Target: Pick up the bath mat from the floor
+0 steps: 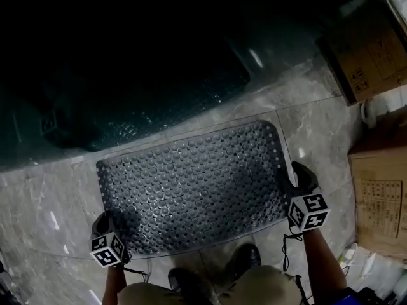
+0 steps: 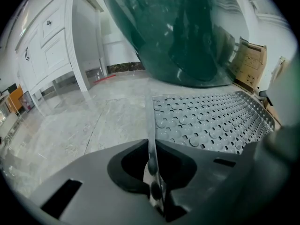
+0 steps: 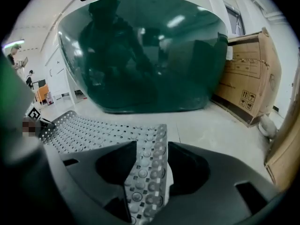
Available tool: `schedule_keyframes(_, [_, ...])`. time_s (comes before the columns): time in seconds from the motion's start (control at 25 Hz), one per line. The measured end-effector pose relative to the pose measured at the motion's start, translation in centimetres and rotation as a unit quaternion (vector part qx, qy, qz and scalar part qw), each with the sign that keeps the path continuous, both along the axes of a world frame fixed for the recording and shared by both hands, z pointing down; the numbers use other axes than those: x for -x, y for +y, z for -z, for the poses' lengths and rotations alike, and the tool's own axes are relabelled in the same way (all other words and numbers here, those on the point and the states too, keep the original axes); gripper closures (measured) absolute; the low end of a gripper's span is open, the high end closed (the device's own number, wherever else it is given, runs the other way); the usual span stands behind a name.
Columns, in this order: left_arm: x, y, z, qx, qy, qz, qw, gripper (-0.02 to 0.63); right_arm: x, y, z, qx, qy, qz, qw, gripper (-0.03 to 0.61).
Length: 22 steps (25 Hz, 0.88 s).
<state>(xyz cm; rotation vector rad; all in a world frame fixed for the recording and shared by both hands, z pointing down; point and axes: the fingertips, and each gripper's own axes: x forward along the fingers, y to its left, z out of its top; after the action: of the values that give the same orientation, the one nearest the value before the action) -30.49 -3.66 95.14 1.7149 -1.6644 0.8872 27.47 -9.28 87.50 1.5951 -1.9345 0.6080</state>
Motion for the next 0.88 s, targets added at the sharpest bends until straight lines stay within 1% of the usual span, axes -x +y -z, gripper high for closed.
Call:
schedule_keyframes(0.44, [0.0, -0.1, -0.2, -0.001, 0.003, 0.014, 0.9999, 0.577, -2.0, 0.7, -6.3, 0.072, -0.027, -0.019, 0.997, 0.360])
schedule_keyframes(0.68, [0.1, -0.1, -0.3, 0.000, 0.003, 0.014, 0.9999, 0.577, -2.4, 0.9, -8.3, 0.094, -0.040, -0.034, 0.994, 0.360])
schedule_keyframes(0.88, [0.1, -0.2, -0.4, 0.000, 0.000, 0.015, 0.9999, 0.577, -2.7, 0.9, -8.9, 0.100, -0.040, -0.036, 0.994, 0.360])
